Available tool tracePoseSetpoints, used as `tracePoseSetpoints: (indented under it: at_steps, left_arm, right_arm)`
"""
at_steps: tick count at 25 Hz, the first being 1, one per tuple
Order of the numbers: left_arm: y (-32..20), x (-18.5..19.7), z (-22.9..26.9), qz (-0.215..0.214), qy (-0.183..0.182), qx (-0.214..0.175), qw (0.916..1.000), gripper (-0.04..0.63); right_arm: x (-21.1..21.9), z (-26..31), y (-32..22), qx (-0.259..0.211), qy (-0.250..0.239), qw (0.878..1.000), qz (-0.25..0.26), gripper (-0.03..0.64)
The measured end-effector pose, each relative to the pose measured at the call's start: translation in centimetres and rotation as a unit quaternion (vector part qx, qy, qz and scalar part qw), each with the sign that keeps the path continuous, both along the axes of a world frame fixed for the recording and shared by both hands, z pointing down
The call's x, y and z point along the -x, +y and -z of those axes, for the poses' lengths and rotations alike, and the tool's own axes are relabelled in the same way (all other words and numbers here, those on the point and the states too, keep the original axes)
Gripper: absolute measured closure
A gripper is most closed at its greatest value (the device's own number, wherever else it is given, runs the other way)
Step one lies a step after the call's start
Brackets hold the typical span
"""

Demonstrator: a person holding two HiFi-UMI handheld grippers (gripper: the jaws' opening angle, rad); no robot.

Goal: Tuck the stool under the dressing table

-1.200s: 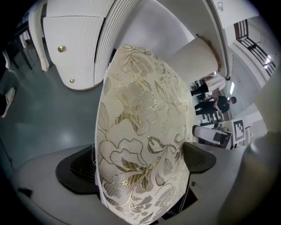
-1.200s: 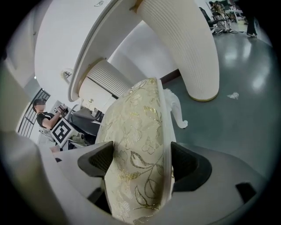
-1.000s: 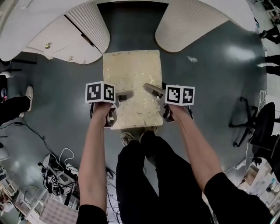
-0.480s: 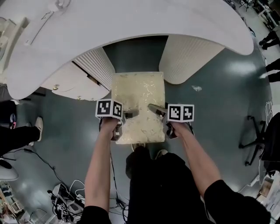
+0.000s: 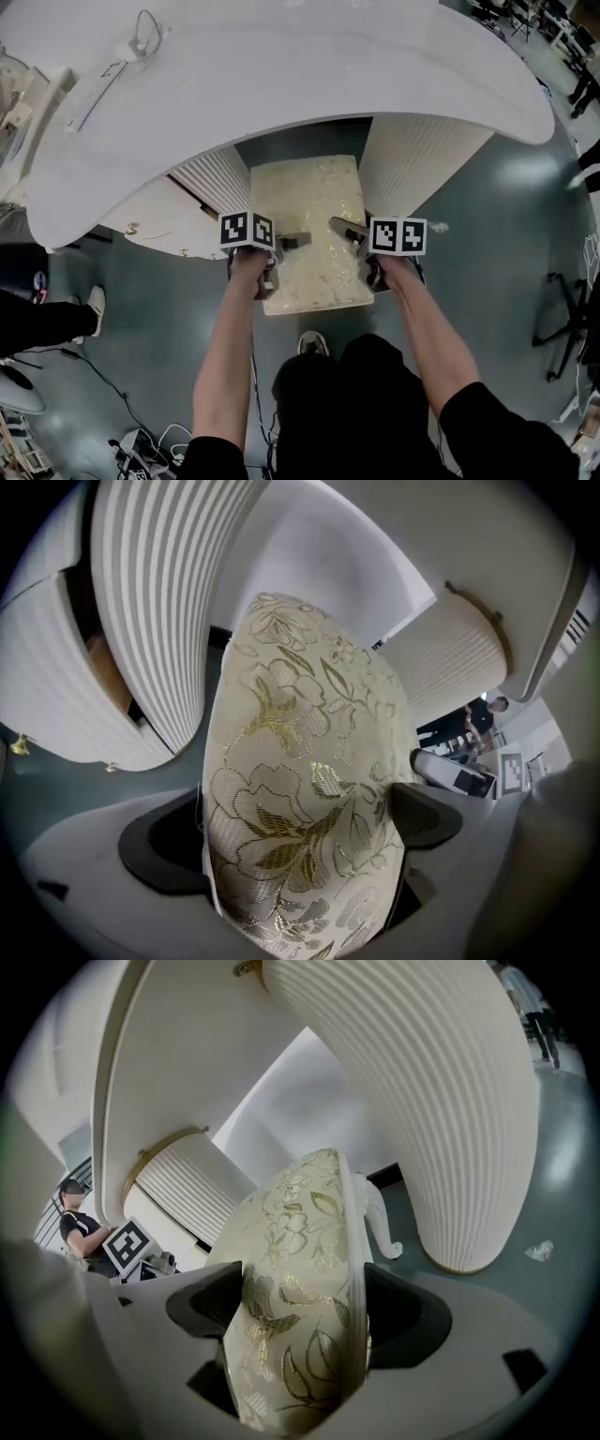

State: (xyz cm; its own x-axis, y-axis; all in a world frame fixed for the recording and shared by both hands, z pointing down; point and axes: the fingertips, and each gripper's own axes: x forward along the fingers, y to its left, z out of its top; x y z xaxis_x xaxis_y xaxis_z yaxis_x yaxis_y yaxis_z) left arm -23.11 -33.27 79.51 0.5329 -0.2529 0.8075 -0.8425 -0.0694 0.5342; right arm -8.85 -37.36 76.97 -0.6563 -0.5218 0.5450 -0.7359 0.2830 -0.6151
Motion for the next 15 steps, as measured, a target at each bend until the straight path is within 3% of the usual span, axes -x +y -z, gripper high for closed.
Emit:
tracePoseSetpoints:
  at_steps: [6, 15]
  left_arm:
    - [-5.4, 0.1, 0.4, 0.014, -0.001, -0.022, 0.9997, 0.002]
    - [-12.5, 0.6, 0.1, 0.002, -0.008, -0.041, 0.9991, 0.002]
  right_arm:
    - [0.1, 0.6, -5.6, -0.034, 0.000, 0.999, -0.009, 0.264]
    - [0.4, 0.2, -12.2, -0.055, -0.011, 0.998, -0.028, 0.264]
